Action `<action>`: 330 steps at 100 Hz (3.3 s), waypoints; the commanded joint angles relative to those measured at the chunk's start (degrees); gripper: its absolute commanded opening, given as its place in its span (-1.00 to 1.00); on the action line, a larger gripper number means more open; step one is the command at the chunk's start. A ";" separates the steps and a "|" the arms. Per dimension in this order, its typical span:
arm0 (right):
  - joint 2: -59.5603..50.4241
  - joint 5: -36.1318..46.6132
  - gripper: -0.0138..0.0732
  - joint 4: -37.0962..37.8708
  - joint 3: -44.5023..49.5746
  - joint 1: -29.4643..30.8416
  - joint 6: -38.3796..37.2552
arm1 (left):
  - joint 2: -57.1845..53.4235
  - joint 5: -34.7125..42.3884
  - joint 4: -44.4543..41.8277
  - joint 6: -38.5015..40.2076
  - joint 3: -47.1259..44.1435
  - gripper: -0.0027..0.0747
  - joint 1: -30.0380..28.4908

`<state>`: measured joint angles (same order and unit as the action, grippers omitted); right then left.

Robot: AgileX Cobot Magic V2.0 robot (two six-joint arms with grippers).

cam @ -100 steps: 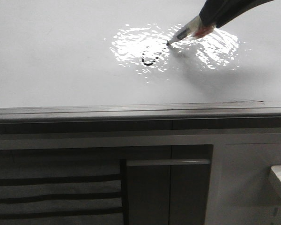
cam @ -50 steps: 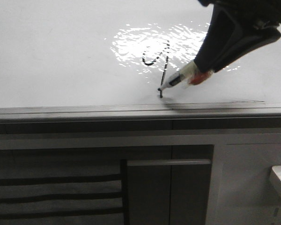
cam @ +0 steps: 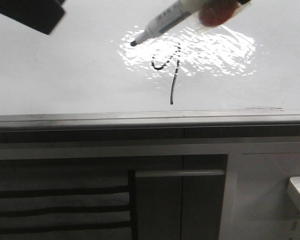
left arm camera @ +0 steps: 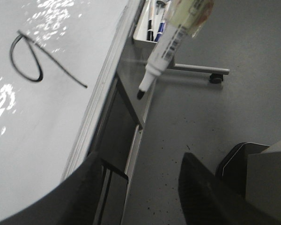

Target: Write number 9 on whiteboard

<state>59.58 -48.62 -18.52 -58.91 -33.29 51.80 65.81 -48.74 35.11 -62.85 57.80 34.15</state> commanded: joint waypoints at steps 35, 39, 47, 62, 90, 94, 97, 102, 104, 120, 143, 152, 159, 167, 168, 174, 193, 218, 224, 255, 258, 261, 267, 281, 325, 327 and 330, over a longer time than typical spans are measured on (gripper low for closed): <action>-1.37 1.71 -0.81 -0.70 -2.00 -0.06 1.39 | 14.16 8.43 -3.24 -1.23 13.36 -0.03 14.16; -1.37 1.61 -0.81 -0.70 -2.00 -0.06 1.39 | 14.75 8.29 -3.74 -1.23 13.96 -0.03 14.69; -1.37 1.61 -0.81 -0.70 -2.00 -0.06 1.39 | 15.27 8.29 -4.40 -1.23 14.69 -0.03 15.11; -1.37 1.15 -0.81 -0.70 -2.00 -0.06 1.39 | 15.27 7.92 -5.09 -1.23 14.69 -0.03 15.14; -1.37 0.68 -0.81 0.16 -2.00 -0.06 1.39 | 14.76 7.69 -7.39 -1.23 14.69 -0.03 15.14; -1.37 0.68 -0.81 0.16 -2.00 -0.06 1.39 | 14.76 7.69 -7.39 -1.23 14.69 -0.04 15.14; -1.37 0.63 -0.81 0.16 -2.00 -0.06 1.39 | 14.76 7.69 -7.39 -1.23 14.69 -0.04 15.14; -1.37 0.26 -0.81 0.16 -2.00 -0.06 1.39 | 14.76 7.69 -7.39 -1.23 14.69 -0.10 15.14; -1.37 0.27 -0.81 0.16 -2.00 -0.06 1.39 | 14.76 7.69 -7.39 -1.23 14.69 -0.14 15.14; -1.27 0.31 -0.81 0.16 -2.00 -0.06 1.39 | 14.76 8.18 -7.17 -1.23 14.69 -0.55 15.14; -1.27 0.31 -0.81 0.16 -2.00 -0.06 1.39 | 14.76 8.31 -7.17 -1.23 14.69 -0.91 15.14; -1.27 0.22 -0.64 0.16 -2.00 -0.06 1.39 | 14.76 8.31 -7.17 -1.13 14.69 -0.98 15.14; -1.27 0.22 -0.33 0.26 -2.00 -0.06 1.39 | 14.76 8.31 -7.17 -0.66 14.69 -0.98 15.14; -1.49 0.22 0.01 0.67 -2.04 0.77 1.06 | 14.31 8.31 -8.48 1.14 14.69 -0.98 15.14; -1.61 0.22 0.05 0.95 -2.13 0.89 0.72 | 14.31 8.31 -8.73 1.80 14.69 -0.98 15.00; -2.38 0.08 0.18 2.78 -2.37 2.33 -1.84 | 13.65 8.17 -12.77 5.95 14.69 -0.98 14.41; -7.08 -0.24 0.20 7.95 -2.59 10.05 -14.41 | 9.27 4.92 -34.28 40.03 14.11 -0.98 9.19; -9.39 -0.46 0.20 7.95 -0.97 16.15 -16.26 | 1.93 10.84 -52.23 71.69 1.47 -0.98 -2.41; -9.39 -0.46 0.20 7.95 -0.60 16.15 -16.26 | 1.00 16.16 -51.86 75.13 -2.43 -0.98 -5.67; -9.28 1.62 0.20 7.82 1.27 16.15 -16.26 | 4.80 34.56 -45.31 78.81 -10.16 -0.98 -14.23; -9.28 1.65 0.20 7.82 1.35 16.15 -16.26 | 5.37 35.62 -44.50 78.81 -10.16 -0.98 -14.51; -9.28 1.65 0.20 7.82 1.35 16.15 -16.26 | 6.19 36.24 -44.02 78.81 -10.16 -0.98 -14.65; -9.28 1.65 0.20 7.82 1.35 16.15 -16.26 | 7.51 37.21 -43.42 78.81 -10.05 -0.98 -14.65; -9.28 1.65 0.20 7.82 1.35 16.15 -16.26 | 9.91 37.25 -41.48 78.81 -10.05 -0.98 -14.65; -9.28 1.63 0.20 7.58 1.35 16.15 -16.38 | 10.34 35.89 -41.22 78.30 -9.21 -0.13 -14.65; -9.28 1.20 0.20 7.58 1.35 16.15 -16.67 | 10.05 35.38 -41.53 78.31 -9.06 -0.10 -14.65; -9.57 0.46 0.20 7.58 1.05 16.15 -17.56 | 9.46 33.89 -42.15 78.31 -8.67 -0.10 -14.65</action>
<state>50.71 -50.17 -10.43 -56.35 -17.53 35.48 76.83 -15.84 -5.69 15.28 46.99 19.68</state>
